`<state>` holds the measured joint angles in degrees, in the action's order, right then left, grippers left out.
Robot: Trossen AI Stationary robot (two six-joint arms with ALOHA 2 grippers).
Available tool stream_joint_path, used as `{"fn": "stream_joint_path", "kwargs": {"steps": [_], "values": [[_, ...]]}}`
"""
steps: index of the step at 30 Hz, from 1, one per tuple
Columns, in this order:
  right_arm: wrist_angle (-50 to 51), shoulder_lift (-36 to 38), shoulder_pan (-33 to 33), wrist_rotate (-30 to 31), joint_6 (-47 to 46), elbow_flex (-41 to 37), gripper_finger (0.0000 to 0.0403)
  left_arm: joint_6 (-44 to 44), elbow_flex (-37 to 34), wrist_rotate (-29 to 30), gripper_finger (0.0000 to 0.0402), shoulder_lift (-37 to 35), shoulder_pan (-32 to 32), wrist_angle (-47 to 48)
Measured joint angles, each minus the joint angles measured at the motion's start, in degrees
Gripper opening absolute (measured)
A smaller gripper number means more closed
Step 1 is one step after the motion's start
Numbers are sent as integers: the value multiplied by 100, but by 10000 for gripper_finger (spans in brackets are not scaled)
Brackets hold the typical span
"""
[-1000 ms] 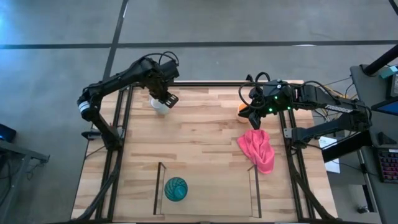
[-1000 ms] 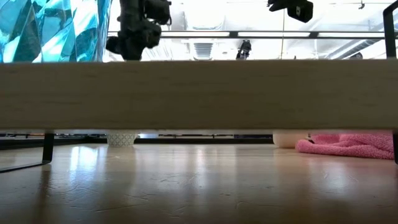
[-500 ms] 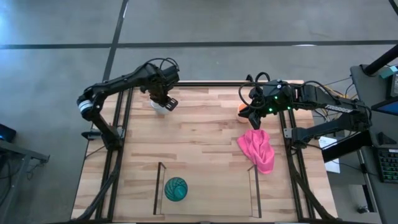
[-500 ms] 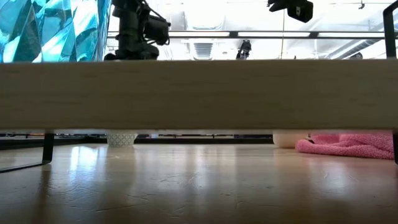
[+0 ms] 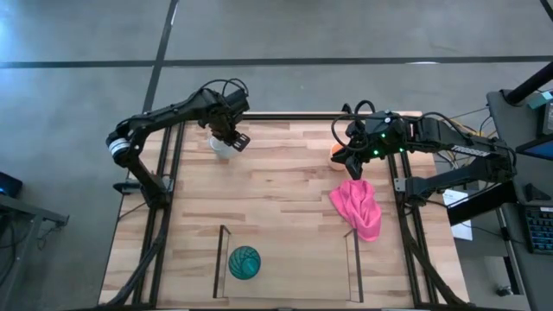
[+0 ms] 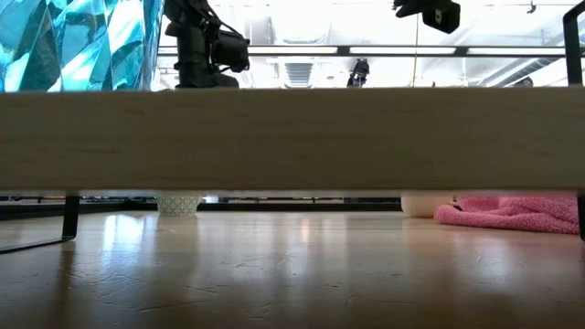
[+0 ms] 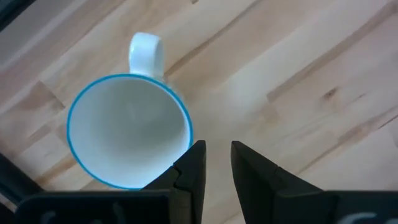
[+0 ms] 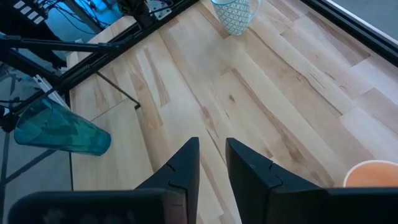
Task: Stack small to large cups/mugs on shelf
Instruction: Put the white mug on the shelf
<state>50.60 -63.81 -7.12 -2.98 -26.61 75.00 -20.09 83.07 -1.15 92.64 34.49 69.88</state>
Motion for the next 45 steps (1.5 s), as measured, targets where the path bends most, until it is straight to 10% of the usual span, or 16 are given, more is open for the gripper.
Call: {"fn": "stream_joint_path", "kwargs": {"steps": [45], "values": [[-1, -2, -2, 2, 0, -2, 70, -49, -844, 5, 61, 0, 227, -655]]}}
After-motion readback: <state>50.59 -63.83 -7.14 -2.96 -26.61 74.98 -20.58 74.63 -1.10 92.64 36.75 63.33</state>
